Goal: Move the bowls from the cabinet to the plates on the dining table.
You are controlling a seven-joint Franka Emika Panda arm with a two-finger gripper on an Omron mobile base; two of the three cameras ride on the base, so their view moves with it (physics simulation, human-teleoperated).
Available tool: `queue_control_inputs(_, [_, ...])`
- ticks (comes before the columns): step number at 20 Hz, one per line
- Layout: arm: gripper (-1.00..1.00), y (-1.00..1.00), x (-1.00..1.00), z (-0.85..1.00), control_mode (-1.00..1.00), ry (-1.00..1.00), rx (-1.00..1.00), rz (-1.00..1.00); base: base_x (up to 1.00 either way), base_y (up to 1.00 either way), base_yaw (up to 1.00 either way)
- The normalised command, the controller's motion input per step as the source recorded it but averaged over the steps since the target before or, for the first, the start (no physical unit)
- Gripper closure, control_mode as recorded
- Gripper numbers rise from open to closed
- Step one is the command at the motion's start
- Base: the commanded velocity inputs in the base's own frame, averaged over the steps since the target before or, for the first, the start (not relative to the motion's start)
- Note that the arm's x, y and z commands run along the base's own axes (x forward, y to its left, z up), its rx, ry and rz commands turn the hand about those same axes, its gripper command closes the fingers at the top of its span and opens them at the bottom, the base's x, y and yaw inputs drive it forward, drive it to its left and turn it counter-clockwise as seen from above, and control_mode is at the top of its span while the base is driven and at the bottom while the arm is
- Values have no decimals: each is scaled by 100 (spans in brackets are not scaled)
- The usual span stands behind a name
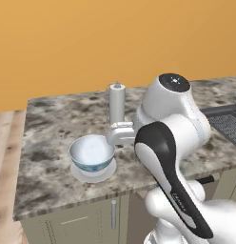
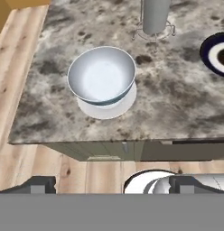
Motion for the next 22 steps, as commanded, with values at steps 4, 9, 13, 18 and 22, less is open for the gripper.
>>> queue_control_inputs(4, [-100, -48, -1, 7, -100, 16, -13, 27, 0, 0, 0])
queue_control_inputs(9, [-100, -61, -1, -40, -100, 0, -1, 21, 0, 0, 0])
queue_control_inputs(13, [-100, -44, -1, -10, -100, -6, -6, 21, 0, 0, 0])
queue_control_inputs(18, [-100, -20, -1, 0, -100, -3, -2, 18, 0, 0, 0])
queue_control_inputs(22, [-100, 0, 0, 0, -100, 0, 0, 0, 0, 0, 0])
